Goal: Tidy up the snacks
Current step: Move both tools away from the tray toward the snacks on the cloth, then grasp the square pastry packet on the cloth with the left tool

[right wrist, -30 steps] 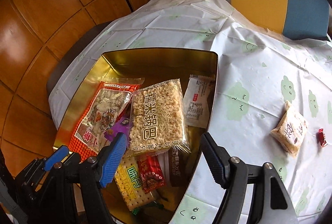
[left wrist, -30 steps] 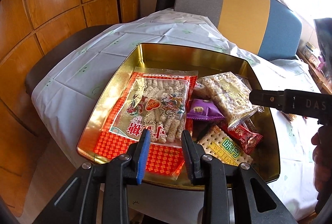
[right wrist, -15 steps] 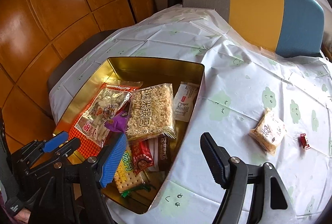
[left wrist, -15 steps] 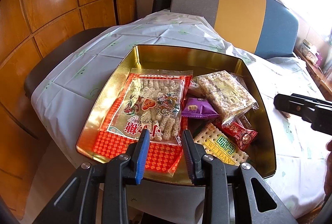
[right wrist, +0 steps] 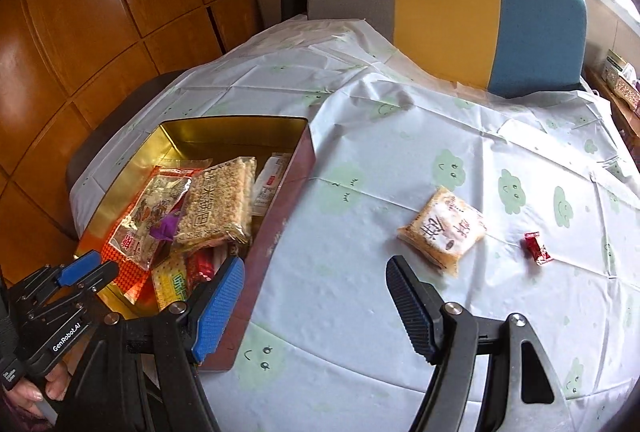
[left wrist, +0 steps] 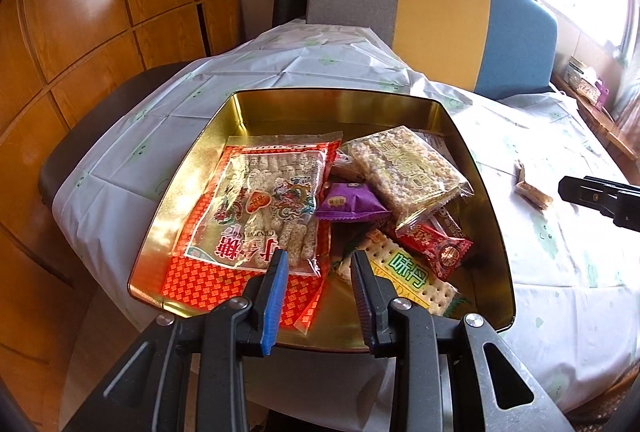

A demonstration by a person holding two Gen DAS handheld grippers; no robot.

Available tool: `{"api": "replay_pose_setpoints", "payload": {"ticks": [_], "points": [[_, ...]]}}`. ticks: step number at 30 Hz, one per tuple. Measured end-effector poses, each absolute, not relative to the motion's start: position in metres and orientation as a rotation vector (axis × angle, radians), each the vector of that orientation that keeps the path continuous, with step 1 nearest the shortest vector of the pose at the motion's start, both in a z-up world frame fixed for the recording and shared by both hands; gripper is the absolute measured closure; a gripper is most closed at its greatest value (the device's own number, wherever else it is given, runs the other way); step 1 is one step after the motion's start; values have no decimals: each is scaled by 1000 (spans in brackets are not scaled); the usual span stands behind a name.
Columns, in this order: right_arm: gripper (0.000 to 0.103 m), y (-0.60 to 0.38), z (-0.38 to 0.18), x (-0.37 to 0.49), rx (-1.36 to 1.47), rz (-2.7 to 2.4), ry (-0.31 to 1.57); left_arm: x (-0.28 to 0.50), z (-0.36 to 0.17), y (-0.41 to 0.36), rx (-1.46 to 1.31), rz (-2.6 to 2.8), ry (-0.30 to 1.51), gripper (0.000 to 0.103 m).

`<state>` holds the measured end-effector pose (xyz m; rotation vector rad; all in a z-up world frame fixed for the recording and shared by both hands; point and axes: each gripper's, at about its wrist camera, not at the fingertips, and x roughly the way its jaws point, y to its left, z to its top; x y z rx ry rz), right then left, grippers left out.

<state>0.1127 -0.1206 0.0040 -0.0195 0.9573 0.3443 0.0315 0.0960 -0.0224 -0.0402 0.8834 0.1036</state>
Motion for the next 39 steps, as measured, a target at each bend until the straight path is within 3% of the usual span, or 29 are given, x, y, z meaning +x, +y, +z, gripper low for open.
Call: {"api": "replay_pose_setpoints", "payload": {"ticks": [17,23,39], "points": [[28,-270,-29,124,-99,-24,1050,34,-13,58,60,26,870,62],[28,-326,-48,135,96,-171,1150,36,-11,37,96,-6,874,59],[28,-333,-44,132,118,-217,1150,46,-12,-15,177,-98,894,58]]}}
